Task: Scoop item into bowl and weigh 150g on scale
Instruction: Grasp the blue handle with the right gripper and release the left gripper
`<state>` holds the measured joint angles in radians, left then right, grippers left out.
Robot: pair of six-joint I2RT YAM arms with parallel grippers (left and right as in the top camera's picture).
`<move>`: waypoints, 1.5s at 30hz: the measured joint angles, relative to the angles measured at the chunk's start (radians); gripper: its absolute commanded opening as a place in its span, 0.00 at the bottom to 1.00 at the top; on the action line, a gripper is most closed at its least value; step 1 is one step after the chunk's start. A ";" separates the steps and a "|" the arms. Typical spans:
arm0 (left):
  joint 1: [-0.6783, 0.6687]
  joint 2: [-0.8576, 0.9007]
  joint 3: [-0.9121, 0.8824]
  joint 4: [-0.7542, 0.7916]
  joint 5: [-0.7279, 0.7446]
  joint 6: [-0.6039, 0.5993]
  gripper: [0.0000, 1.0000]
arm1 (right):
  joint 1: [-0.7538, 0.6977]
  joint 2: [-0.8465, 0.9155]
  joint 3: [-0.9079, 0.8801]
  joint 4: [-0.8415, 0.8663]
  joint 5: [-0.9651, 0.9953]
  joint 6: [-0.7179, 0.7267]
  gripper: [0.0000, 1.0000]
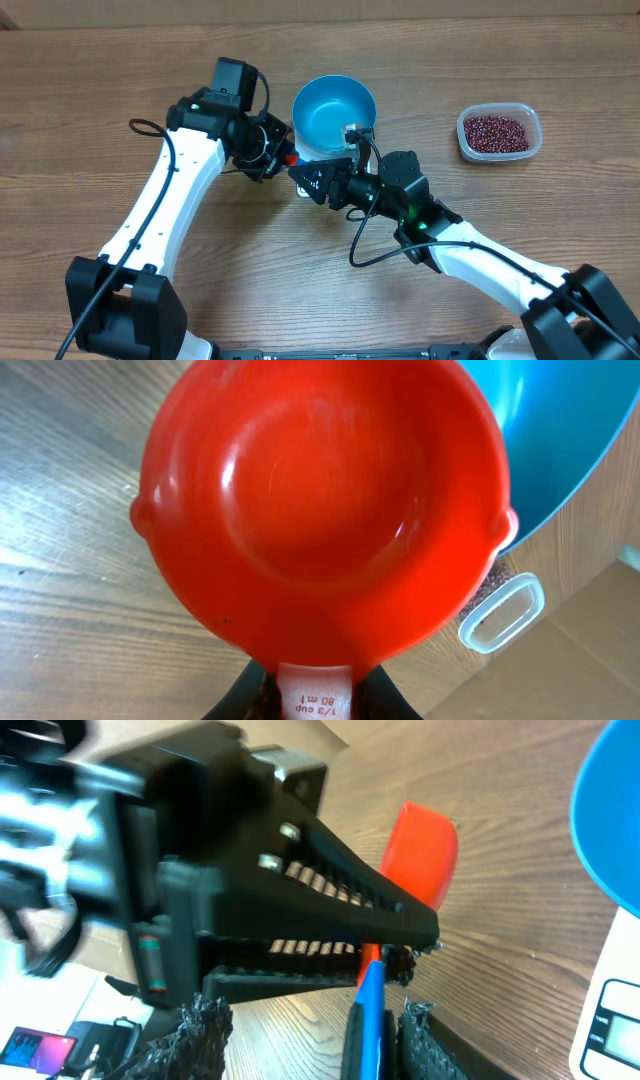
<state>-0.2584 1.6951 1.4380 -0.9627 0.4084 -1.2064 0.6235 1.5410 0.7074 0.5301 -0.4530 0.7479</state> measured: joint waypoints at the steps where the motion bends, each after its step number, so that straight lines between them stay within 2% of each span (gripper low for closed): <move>1: -0.009 0.000 0.000 0.011 -0.008 0.000 0.04 | 0.000 0.012 0.004 -0.001 0.001 0.006 0.53; 6: -0.037 0.000 0.001 0.036 -0.042 0.000 0.04 | 0.000 0.039 0.007 0.001 0.013 0.020 0.52; 16: -0.037 0.000 0.001 0.030 -0.061 -0.002 0.04 | 0.000 0.039 0.011 0.014 0.055 0.033 0.41; 30: -0.037 0.000 0.001 0.002 -0.061 -0.119 0.04 | 0.000 0.039 0.011 0.016 0.105 0.038 0.33; 39: -0.037 0.000 0.001 0.010 -0.062 -0.127 0.04 | 0.000 0.039 0.011 0.006 0.096 0.038 0.29; 45: -0.037 0.000 0.001 0.010 -0.062 -0.127 0.04 | 0.000 0.039 0.011 -0.001 0.091 0.039 0.17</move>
<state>-0.2951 1.6951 1.4391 -0.9531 0.3466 -1.3331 0.6235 1.5795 0.7185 0.5293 -0.3622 0.7872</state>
